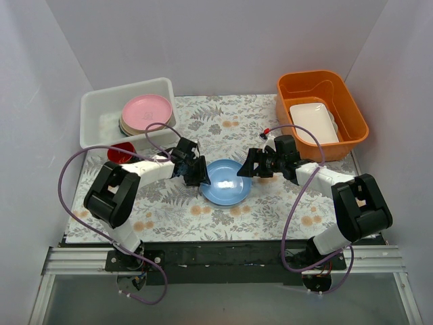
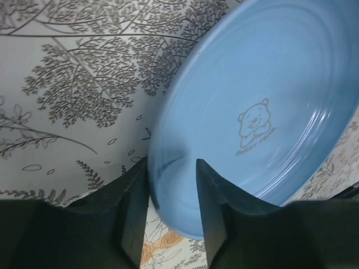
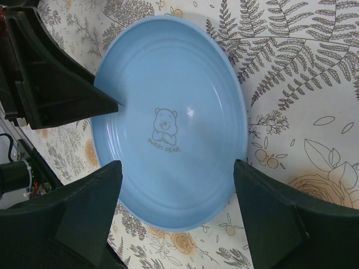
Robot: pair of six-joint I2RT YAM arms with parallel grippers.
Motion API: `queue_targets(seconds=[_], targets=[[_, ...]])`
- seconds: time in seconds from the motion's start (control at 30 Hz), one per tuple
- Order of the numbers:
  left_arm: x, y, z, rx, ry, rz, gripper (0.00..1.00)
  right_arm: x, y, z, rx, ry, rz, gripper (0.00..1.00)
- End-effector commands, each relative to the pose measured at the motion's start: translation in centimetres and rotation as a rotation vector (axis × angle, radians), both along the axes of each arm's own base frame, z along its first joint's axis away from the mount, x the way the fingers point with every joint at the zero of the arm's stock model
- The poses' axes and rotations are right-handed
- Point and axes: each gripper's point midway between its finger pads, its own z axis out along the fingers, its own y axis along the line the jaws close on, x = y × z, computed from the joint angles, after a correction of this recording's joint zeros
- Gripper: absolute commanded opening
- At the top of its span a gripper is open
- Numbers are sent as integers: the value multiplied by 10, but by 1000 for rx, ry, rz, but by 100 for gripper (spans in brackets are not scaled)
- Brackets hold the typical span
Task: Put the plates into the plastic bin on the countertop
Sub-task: Pick up the plate at the center of the board.
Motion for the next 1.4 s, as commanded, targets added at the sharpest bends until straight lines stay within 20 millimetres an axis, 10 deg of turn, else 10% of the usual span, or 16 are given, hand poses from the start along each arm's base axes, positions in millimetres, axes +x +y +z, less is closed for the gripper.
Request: queue_targets(seconds=[0.0, 0.17, 1.03, 1.37], targets=[[4, 0, -6, 52, -20, 16, 31, 9, 5, 13, 18, -48, 23, 87], [9, 0, -4, 80, -34, 28, 0, 10, 4, 14, 18, -50, 20, 87], [83, 31, 103, 222, -282, 158, 0, 7, 2, 27, 30, -83, 13, 88], [136, 73, 157, 190, -352, 259, 0, 7, 4, 22, 32, -68, 22, 88]])
